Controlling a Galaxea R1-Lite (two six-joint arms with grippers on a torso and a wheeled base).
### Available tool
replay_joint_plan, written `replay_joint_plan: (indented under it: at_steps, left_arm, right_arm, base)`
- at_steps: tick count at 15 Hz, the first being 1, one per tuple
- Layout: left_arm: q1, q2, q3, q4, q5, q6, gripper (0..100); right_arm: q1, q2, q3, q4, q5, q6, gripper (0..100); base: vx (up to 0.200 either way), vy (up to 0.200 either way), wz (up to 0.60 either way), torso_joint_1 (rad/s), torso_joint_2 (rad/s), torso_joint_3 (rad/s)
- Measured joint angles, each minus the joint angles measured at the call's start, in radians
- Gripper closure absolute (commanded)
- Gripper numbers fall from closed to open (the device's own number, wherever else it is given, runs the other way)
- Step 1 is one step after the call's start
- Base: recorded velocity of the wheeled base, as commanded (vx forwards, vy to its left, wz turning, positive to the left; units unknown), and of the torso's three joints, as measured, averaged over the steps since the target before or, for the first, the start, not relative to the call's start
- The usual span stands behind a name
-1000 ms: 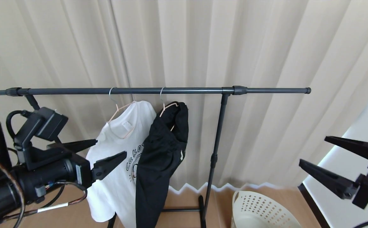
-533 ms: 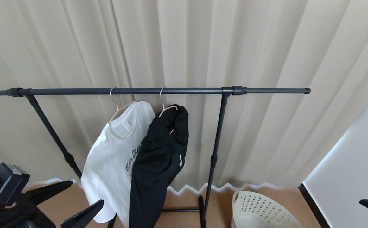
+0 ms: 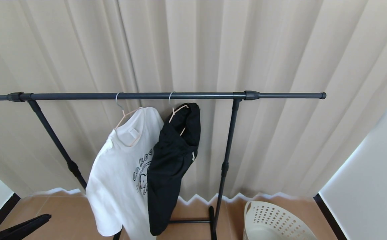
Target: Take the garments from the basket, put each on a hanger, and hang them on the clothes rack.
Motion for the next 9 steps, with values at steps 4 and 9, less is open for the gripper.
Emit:
replay_joint_plan:
  at_steps: [4, 9]
  left_arm:
    - [0.017, -0.228, 0.002, 0.279, 0.006, 0.003, 0]
    - [0.076, -0.461, 0.003, 0.478, 0.042, 0.016, 0]
  right_arm:
    - [-0.058, -0.051, 0.001, 0.000, -0.001, 0.003, 0]
    - [-0.086, -0.063, 0.002, -0.002, -0.002, 0.002, 0]
  base:
    - [0.000, 0.000, 0.00, 0.000, 0.00, 0.000]
    - [0.000, 0.000, 0.00, 0.000, 0.00, 0.000]
